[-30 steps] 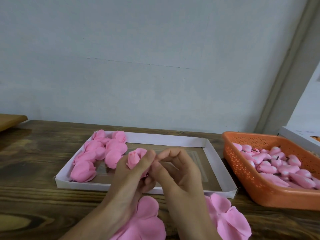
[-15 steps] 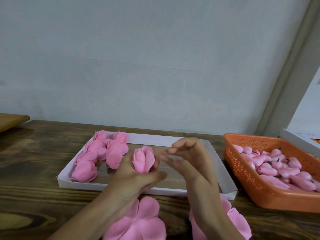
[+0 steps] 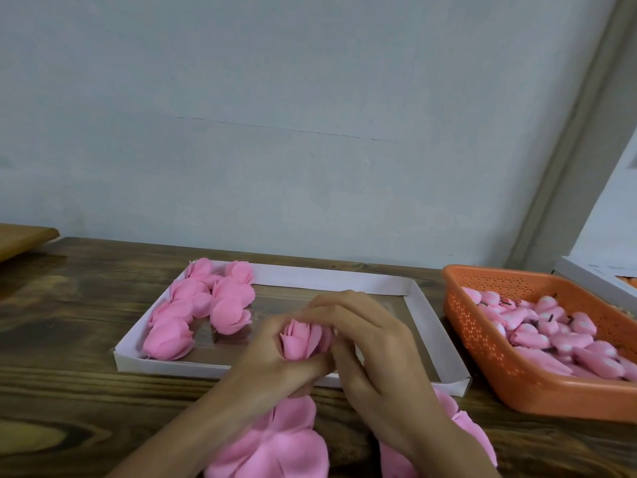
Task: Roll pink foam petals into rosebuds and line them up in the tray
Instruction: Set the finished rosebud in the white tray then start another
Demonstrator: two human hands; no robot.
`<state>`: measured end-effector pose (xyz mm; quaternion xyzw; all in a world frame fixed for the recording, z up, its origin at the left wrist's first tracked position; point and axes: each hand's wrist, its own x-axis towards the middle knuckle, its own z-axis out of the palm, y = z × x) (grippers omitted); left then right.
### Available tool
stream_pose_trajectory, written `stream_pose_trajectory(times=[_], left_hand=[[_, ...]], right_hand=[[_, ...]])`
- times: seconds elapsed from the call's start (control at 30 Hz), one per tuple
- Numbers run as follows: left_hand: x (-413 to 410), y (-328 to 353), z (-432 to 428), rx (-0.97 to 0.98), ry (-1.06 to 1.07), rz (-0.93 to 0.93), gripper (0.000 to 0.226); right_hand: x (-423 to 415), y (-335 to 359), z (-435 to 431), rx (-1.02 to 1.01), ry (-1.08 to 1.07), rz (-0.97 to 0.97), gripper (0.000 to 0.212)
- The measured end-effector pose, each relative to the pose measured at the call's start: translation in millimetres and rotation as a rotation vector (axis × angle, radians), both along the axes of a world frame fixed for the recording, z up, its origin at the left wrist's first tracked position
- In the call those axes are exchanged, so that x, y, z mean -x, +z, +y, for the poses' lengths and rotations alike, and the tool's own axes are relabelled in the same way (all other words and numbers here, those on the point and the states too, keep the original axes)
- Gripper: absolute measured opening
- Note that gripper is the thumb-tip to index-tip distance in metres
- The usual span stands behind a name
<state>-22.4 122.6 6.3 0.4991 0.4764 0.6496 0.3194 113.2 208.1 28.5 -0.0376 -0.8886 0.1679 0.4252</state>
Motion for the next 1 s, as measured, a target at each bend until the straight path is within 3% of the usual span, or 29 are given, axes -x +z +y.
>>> stream_pose_trajectory(times=[0.23, 0.3, 0.4, 0.57, 0.77, 1.0], left_hand=[[2.1, 4.1, -5.0, 0.032, -0.120, -0.093, 0.013], [2.2, 6.1, -6.8, 0.028, -0.118, -0.048, 0.007], [1.9, 6.5, -7.7, 0.017, -0.095, 0.022, 0.020], [1.7, 6.0, -5.9, 0.001, -0.041, 0.091, 0.011], [5.3, 0.1, -1.5, -0.012, 0.041, 0.046, 0.022], [4.7, 0.9, -3.7, -0.044, 0.030, 0.132, 0.014]], right_hand=[[-2.7, 2.0, 2.4, 0.077, 0.030, 0.025, 0.035], [-3.1, 3.4, 2.0, 0.092, 0.042, 0.024, 0.035], [-3.2, 3.8, 1.0, 0.111, 0.037, 0.014, 0.039], [-4.1, 4.4, 1.9, 0.106, 0.025, 0.003, 0.039], [-3.0, 1.9, 0.6, 0.073, 0.062, -0.010, 0.045], [-3.8, 3.9, -0.3, 0.090, 0.050, -0.043, 0.041]])
